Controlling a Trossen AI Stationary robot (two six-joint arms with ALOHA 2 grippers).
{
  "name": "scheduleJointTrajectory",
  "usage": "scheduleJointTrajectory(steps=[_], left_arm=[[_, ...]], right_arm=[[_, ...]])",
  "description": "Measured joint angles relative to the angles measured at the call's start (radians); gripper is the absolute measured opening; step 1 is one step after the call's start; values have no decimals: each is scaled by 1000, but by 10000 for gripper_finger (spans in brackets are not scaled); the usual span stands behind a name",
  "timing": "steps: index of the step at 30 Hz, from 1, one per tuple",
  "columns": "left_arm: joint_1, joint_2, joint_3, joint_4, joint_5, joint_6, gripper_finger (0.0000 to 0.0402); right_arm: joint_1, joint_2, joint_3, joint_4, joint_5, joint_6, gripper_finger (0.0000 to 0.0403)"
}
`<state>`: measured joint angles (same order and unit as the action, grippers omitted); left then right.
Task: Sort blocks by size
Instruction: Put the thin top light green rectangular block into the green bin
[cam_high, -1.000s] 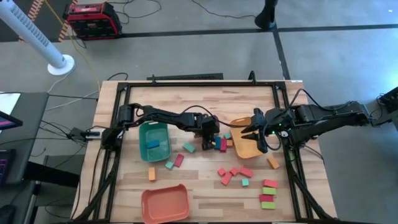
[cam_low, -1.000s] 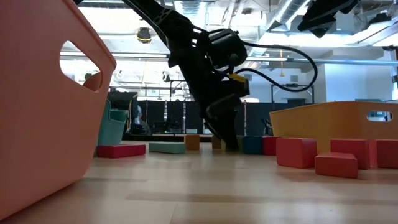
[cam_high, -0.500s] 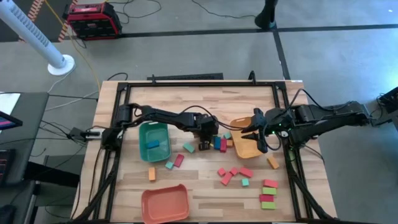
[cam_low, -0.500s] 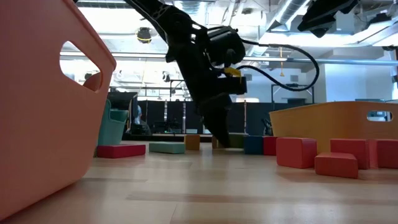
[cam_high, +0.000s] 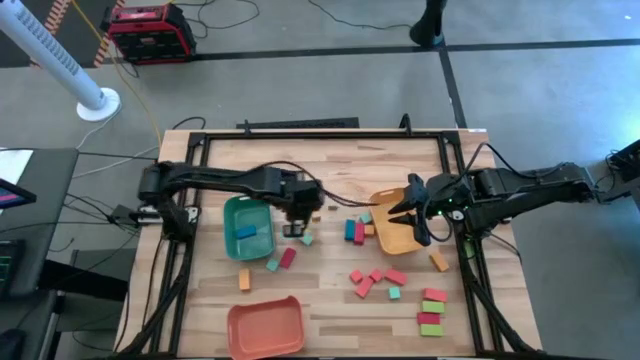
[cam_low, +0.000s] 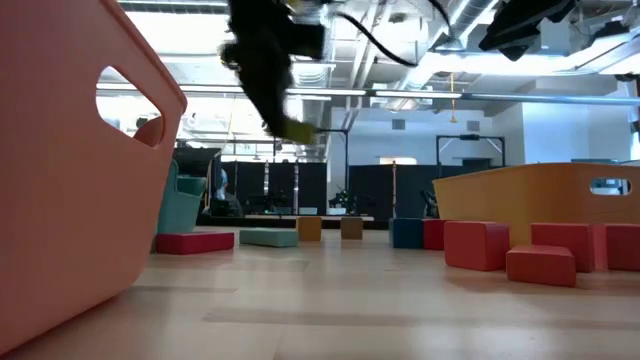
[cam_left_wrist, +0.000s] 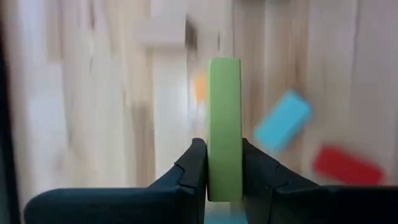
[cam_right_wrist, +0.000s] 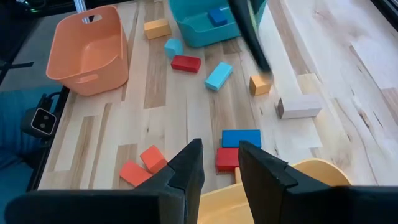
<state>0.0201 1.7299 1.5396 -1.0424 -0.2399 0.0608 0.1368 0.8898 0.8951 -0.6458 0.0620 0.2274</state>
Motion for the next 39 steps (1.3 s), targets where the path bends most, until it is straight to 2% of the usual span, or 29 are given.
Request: scheduleJointTrajectory(steps=[4,9,16,22,27,39], left_arm=[[-35,-124,-31,-132,-50,-128,59],[-65,-268,-184,-154,-53,-279,59],[-68,-404,-473,-55,-36,-415,60],[-68,-430,-629,88,35,-429,68],[-68,-425,-683,126,55,-429,70],[-67,-426,-692,140,54,-413,72]], right_arm=[[0,0,0,2,0,-15,133],[0,0,0,4,0,-20,133],[0,0,0,10,0,-19,133],[0,0,0,58,0,-19,133],[0,2,0,82,0,-19,133],[-1,95,0,93,0,-18,133]])
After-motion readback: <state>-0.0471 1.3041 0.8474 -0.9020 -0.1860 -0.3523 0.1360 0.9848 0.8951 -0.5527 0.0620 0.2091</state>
